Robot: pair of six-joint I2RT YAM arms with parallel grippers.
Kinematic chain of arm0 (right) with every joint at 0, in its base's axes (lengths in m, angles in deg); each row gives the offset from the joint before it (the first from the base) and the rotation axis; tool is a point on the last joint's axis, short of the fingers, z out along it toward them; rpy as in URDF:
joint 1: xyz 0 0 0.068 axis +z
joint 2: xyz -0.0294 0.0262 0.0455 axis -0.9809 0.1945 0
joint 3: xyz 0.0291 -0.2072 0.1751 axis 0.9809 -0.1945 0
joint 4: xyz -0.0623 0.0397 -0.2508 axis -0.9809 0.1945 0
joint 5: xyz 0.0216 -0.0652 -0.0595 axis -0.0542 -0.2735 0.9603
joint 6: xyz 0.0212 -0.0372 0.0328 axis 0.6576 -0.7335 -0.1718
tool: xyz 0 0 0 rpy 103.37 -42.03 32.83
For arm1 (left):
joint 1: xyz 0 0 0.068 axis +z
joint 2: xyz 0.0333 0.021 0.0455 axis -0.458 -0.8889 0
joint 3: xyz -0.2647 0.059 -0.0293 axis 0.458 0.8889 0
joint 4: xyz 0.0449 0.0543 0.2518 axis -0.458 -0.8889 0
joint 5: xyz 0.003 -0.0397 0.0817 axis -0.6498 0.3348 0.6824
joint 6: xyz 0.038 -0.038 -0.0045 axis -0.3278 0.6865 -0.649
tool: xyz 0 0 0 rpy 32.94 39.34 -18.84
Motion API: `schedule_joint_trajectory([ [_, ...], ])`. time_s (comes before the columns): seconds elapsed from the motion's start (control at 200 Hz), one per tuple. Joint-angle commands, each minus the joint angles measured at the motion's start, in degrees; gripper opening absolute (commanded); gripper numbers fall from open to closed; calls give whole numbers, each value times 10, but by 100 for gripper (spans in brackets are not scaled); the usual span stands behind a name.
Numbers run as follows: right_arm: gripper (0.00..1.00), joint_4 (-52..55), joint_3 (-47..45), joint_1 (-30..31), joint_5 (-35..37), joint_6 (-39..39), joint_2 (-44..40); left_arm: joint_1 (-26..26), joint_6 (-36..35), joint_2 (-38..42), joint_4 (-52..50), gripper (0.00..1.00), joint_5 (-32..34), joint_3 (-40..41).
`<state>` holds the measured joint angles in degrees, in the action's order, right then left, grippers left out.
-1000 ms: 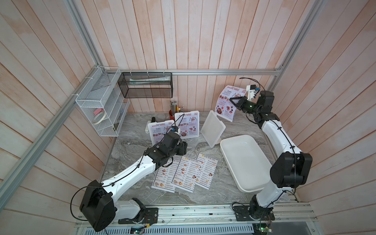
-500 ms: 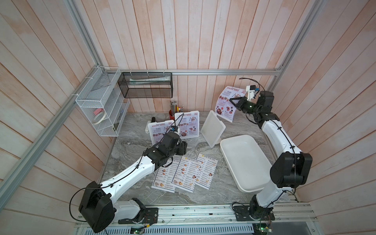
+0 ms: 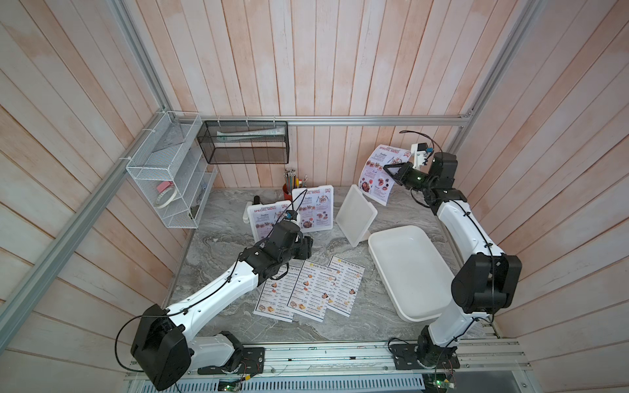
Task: Replace the menus in the menu holders
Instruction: Insert the menu into the menu holder.
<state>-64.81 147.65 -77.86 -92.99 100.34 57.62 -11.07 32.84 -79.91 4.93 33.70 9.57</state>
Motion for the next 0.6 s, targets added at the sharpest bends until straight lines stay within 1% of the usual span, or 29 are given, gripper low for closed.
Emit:
schedule_joint_trajectory([
  [0.0, 0, -6, 5, -3, -7, -4, 1, -3, -2, 8, -8, 67, 9, -5],
  [0.225, 0, -11, -3, -3, -12, 2, -13, -4, 0, 5, -7, 67, 8, -10],
  [0.595, 0, -5, -8, -3, -13, -1, -13, -7, 0, 4, -1, 67, 9, -6],
])
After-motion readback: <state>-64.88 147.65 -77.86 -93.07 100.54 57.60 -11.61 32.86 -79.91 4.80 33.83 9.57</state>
